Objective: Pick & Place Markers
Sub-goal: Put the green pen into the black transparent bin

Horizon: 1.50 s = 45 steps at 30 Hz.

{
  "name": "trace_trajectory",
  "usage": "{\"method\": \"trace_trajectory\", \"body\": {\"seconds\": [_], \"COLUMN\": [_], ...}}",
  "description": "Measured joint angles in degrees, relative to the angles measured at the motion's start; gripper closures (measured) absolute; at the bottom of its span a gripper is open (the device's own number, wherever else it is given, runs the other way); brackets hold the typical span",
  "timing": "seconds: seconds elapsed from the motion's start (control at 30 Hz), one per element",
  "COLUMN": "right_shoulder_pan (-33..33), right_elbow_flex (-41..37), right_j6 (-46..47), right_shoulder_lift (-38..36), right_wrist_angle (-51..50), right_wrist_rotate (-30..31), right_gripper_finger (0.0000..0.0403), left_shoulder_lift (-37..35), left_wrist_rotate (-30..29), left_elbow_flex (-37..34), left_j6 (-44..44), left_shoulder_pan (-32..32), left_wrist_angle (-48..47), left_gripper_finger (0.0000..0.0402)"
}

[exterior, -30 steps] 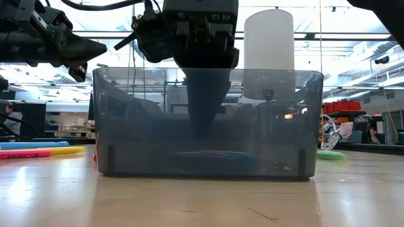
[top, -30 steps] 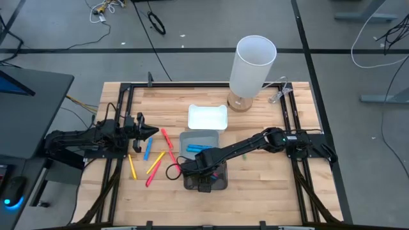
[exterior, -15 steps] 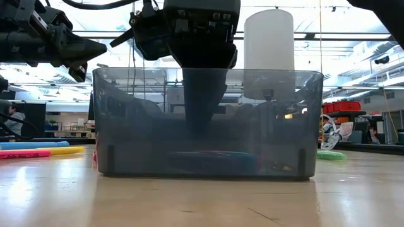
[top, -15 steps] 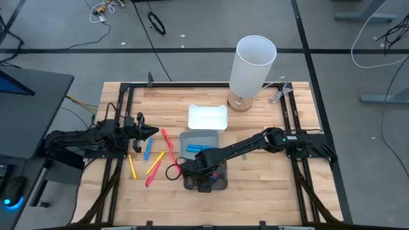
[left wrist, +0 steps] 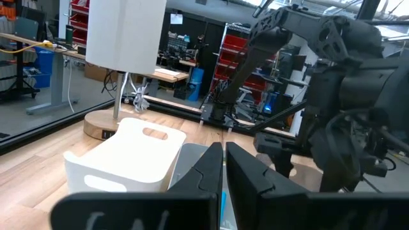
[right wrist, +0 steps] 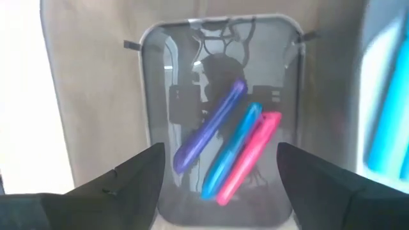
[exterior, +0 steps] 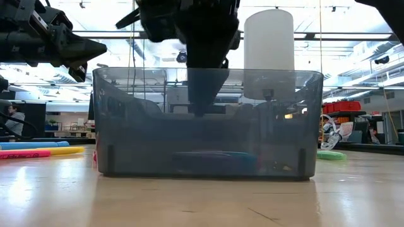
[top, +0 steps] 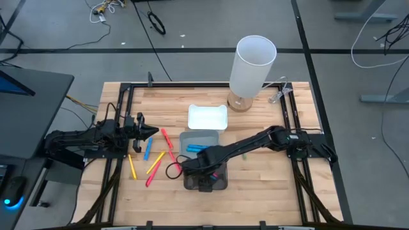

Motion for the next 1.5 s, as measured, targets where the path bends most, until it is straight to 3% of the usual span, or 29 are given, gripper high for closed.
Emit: {"method": "trace_trajectory", "body": {"seconds": [0.87,1.07,1.5], "right_shoulder_pan": [0.76,0.81,0.97], "right_elbow_flex": [0.06,0.07,0.04], "right_j6": [2.99,12.03,35.42], "right_shoulder_lift": [-9.70,-10.97,-11.73], "right_wrist_angle": [-6.85,-7.95,-8.18], "right_wrist_rotate": [1.05,6.01,6.01], "right_gripper_finger": [0.0105,0.0105,0.0105], "left_shoulder_lift": [0.00,0.01,0.01], "left_wrist_rotate": [-0.01,-0.01,0.00], "left_elbow_flex": [0.00,0.00,-0.01], "left_j6": [0.00,0.00,0.01], "left_shoulder_pan": [0.00,-0.01,0.01], "left_wrist_angle": [0.00,0.13,0.02], "left_gripper_finger": [0.0378,0.0378,0.0378]}}
